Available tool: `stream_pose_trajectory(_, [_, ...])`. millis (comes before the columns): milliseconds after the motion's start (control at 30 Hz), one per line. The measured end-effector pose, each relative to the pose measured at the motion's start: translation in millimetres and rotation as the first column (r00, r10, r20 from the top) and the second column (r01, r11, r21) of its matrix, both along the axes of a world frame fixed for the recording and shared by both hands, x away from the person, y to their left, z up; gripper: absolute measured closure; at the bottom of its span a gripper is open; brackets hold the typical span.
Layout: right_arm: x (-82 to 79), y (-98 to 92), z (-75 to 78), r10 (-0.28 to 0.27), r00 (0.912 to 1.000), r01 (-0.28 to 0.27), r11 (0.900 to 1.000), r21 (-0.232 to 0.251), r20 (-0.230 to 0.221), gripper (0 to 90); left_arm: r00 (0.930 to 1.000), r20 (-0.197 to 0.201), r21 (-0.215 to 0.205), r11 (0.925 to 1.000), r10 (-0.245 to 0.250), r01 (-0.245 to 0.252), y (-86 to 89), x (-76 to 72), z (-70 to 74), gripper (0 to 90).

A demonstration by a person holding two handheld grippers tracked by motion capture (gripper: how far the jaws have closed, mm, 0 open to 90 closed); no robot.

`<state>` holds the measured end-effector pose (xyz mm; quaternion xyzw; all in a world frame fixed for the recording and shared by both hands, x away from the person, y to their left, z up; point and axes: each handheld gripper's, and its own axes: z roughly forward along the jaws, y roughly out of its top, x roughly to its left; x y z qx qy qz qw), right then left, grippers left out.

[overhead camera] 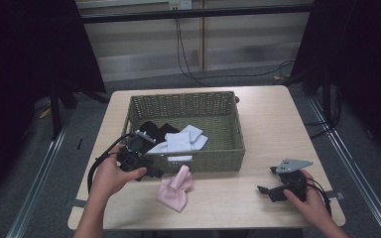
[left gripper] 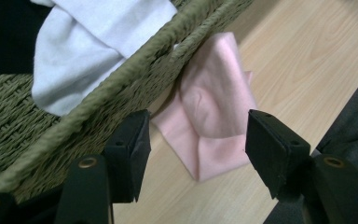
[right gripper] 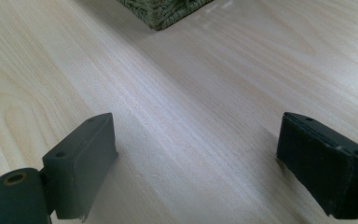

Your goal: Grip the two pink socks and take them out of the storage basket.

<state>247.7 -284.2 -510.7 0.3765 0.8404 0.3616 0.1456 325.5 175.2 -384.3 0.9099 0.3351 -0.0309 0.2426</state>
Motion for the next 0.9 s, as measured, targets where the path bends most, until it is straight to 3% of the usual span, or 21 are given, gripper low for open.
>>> stream_pose_trajectory(900, [0.0, 0.0, 0.0, 0.0, 1.0, 0.0, 1.0, 0.0, 0.0, 11.0, 0.9991, 0.012, -0.016, 0.9991, 0.04, -0.04, 32.7, -2.7, -26.8, 35.7])
